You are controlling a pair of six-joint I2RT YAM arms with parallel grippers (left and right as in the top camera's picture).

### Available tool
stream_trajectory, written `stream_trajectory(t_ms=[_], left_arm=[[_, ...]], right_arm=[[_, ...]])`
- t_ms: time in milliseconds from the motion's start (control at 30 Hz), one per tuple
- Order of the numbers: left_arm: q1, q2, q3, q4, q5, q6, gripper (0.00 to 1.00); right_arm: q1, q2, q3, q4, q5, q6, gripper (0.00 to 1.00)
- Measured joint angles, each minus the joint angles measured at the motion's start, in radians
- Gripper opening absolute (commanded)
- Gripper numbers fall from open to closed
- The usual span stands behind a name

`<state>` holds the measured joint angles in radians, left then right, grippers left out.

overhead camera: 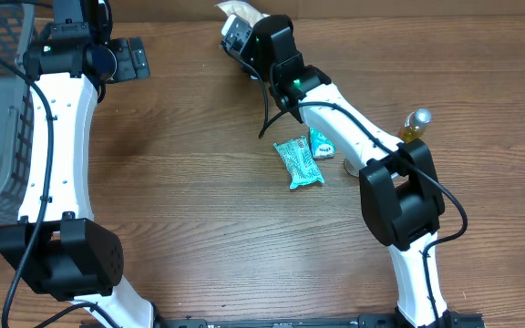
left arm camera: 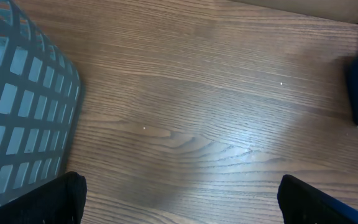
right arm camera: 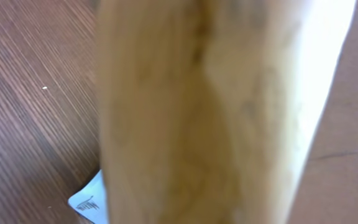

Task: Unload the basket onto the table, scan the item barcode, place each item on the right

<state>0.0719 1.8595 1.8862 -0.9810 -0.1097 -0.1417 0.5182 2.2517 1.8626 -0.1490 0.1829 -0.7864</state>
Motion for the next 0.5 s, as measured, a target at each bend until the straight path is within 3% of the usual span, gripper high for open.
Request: stream_trajectory(t_ms=[167, 500], left_arm=[[0.0, 0.0, 0.0, 0.0, 0.0, 0.0, 1.0], [0.0, 0.0, 0.0, 0.0, 0.0, 0.0, 1.0]], right_arm=[[0.015, 0.0, 0.0, -0.085, -0.015, -0.002, 0.04], [0.019, 0.0, 0.0, -0.068, -0.043, 0.018, 0.04]])
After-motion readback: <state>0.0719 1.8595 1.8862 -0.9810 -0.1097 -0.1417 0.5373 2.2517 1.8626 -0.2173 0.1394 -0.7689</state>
